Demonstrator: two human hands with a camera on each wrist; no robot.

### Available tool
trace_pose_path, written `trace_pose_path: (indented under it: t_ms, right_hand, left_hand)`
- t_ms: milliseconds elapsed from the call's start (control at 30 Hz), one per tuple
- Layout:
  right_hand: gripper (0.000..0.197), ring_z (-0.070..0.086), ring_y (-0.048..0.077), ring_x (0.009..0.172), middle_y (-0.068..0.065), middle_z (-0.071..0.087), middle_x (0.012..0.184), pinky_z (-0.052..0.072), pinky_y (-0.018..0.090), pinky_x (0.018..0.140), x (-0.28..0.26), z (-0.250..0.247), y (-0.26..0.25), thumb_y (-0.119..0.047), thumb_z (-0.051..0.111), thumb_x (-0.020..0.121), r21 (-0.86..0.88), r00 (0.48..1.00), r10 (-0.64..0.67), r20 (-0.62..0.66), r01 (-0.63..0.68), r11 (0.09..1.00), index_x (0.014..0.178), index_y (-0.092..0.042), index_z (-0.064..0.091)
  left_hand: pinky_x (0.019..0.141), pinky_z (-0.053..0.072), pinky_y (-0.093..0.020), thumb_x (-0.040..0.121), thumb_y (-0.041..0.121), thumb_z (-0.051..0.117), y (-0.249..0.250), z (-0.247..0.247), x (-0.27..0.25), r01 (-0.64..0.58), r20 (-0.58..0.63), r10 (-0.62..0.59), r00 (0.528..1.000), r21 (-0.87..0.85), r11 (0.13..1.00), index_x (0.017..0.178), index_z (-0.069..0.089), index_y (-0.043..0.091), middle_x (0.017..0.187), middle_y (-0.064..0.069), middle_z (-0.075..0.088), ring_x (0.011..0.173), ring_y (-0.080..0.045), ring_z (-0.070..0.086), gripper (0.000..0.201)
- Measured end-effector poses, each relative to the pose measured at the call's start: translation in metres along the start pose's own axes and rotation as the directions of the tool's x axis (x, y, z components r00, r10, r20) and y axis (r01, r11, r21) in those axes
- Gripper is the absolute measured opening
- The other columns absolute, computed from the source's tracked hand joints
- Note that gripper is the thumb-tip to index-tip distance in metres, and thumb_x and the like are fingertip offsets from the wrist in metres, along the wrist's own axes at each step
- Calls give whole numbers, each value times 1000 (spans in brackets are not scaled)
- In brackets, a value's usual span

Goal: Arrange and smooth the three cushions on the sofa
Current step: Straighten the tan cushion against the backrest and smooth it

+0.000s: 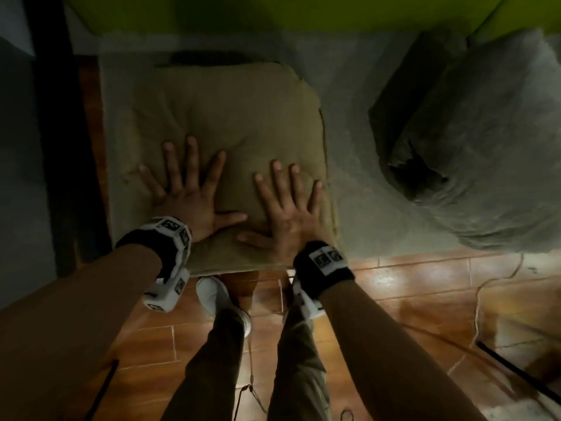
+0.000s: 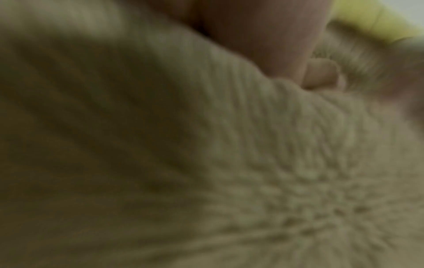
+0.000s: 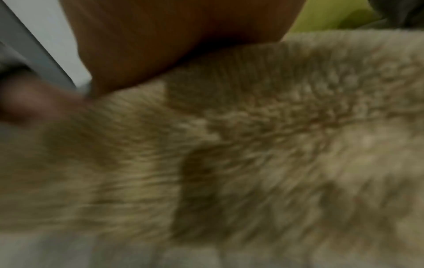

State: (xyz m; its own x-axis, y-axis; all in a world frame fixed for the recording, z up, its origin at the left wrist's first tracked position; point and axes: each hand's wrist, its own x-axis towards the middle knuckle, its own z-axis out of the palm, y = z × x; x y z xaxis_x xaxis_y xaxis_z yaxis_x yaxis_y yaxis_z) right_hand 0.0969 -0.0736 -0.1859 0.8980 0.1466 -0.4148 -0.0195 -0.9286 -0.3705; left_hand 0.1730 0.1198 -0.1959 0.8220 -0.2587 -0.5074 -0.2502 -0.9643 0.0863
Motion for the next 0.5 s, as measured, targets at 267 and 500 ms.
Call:
trace_pose_path:
  t_ms: [267, 500]
  right_hand:
    - [125, -48, 26, 141, -7, -57, 148, -22, 66, 114, 20, 28, 13, -104, 24, 59, -88, 977, 100, 190, -85, 992, 141, -41, -47]
    - [125, -57, 25, 132, -5, -66, 137, -24, 67, 113, 25, 31, 11, -108, 9, 50, -122, 960, 142, 242, -115, 986, 130, -39, -57]
  left_hand:
    - [116, 4, -67, 90, 76, 26, -25, 56, -66, -70, -256, 36, 966, -124, 990, 152, -8, 49, 166, 6, -10, 153, -27, -12, 76]
    - [117, 6, -67, 88, 79, 22, -32, 105, -96, 114, -164, -196, 967, -410, 905, 151, -24, 43, 159, 5, -36, 149, -36, -25, 85]
